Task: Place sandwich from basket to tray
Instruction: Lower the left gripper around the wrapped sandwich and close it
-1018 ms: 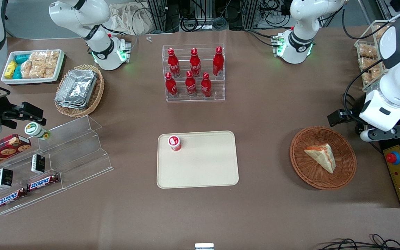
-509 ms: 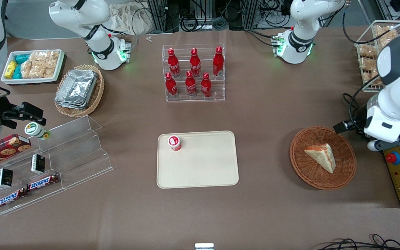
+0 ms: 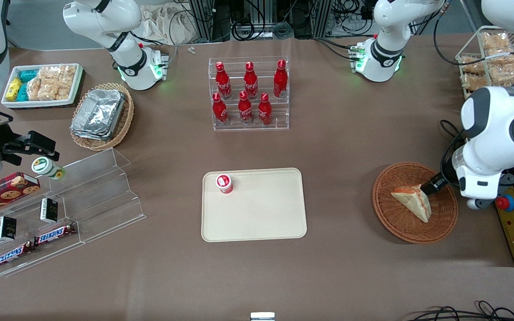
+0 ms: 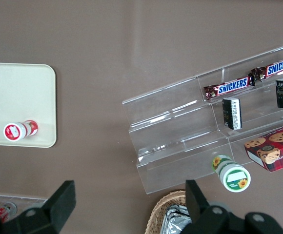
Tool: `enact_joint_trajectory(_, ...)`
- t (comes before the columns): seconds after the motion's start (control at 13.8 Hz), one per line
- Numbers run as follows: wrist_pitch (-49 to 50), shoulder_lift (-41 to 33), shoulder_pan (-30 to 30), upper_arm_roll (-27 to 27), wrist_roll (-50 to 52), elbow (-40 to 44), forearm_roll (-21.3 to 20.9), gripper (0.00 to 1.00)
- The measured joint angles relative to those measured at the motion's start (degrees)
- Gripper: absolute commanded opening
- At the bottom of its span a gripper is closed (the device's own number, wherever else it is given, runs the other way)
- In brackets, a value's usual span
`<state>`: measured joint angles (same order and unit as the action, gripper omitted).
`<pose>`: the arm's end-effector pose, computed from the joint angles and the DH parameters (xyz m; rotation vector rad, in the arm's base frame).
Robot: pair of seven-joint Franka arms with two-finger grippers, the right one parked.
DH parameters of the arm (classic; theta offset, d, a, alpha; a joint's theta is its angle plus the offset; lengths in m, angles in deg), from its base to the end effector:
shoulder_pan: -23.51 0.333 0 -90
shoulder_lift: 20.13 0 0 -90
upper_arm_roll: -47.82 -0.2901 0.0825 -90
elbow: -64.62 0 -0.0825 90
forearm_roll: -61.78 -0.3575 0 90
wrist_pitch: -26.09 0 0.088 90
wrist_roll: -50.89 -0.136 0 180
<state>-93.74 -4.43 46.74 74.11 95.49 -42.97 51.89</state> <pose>0.5824 -0.0091 0.3368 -2.9421 -0.9911 0.0221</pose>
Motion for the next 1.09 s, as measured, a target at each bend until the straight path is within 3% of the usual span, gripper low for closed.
enact_joint_trajectory(0.51,-7.63,7.41,0.69,-0.12,0.03,-0.16,-0.2,0.99)
enact_joint_trajectory(1.09,-12.08,8.24,0.85,-1.82,0.02,-5.19,-2.56,0.99)
